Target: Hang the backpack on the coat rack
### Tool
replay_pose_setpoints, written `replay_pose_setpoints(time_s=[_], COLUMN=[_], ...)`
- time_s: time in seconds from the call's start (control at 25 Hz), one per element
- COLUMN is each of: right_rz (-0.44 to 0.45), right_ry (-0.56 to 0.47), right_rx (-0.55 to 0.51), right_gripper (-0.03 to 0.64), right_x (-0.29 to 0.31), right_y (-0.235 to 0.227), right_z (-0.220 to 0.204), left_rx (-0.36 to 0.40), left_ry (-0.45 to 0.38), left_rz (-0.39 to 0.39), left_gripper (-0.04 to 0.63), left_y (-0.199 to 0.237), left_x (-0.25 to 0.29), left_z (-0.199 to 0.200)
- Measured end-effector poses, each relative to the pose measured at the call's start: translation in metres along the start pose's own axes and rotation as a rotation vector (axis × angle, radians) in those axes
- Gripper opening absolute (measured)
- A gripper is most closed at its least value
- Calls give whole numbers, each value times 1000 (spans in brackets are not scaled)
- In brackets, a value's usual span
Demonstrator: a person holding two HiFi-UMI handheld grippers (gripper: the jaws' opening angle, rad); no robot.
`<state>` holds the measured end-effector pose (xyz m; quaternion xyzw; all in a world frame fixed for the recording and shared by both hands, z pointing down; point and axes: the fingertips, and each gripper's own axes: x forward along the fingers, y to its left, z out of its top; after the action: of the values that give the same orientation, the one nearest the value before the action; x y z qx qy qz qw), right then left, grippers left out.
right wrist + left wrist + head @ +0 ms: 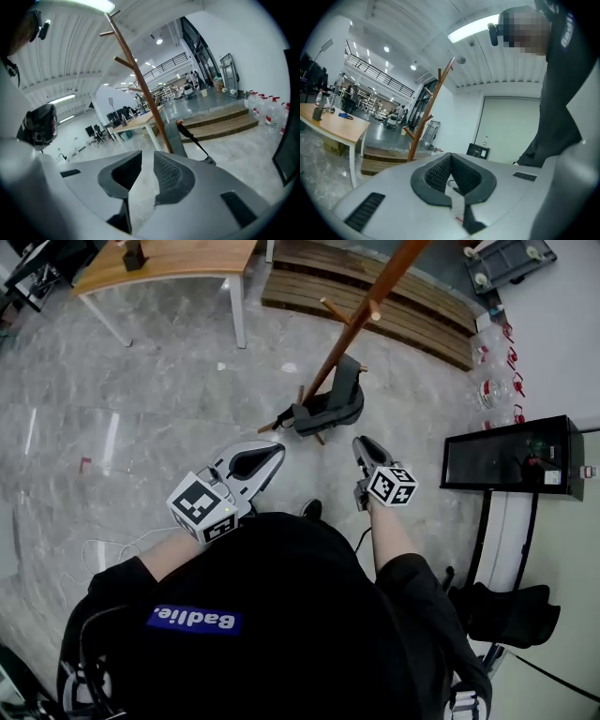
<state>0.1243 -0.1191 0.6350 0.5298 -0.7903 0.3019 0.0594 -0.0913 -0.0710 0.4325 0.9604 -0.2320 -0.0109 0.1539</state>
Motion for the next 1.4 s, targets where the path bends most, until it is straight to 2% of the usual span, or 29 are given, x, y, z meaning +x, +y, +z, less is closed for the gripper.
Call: replay_pose_setpoints(time_s=[0.12, 0.24, 0.48, 0.64, 0.84, 1.04, 1.4], right_rz=[84, 181, 334, 398, 442, 476, 503], right_ry=[-52, -81, -204, -255, -266, -246, -241], right_rx=[15, -21, -192, -299, -334, -350, -347], right_gripper=[84, 83, 81, 6, 5, 5, 5], right_x=[-30, -61, -120, -140, -148, -144, -147], right_y=[48, 91, 141, 165, 175, 181, 188], right_z=[10, 31, 97, 116, 116, 115, 109], left_rx=[23, 37, 98, 113, 126, 158, 168], left_ry=[-3, -7, 3, 21, 53, 58, 61], left_rz=[-19, -24, -62, -59, -32, -59, -57], left_gripper=[9, 9, 9, 9, 9, 9, 9], left_y=[-16, -35, -72, -84, -92, -104, -107], left_x=[14, 30, 67, 74, 76, 78, 73], left_z=[4, 10, 13, 8, 1, -2, -4])
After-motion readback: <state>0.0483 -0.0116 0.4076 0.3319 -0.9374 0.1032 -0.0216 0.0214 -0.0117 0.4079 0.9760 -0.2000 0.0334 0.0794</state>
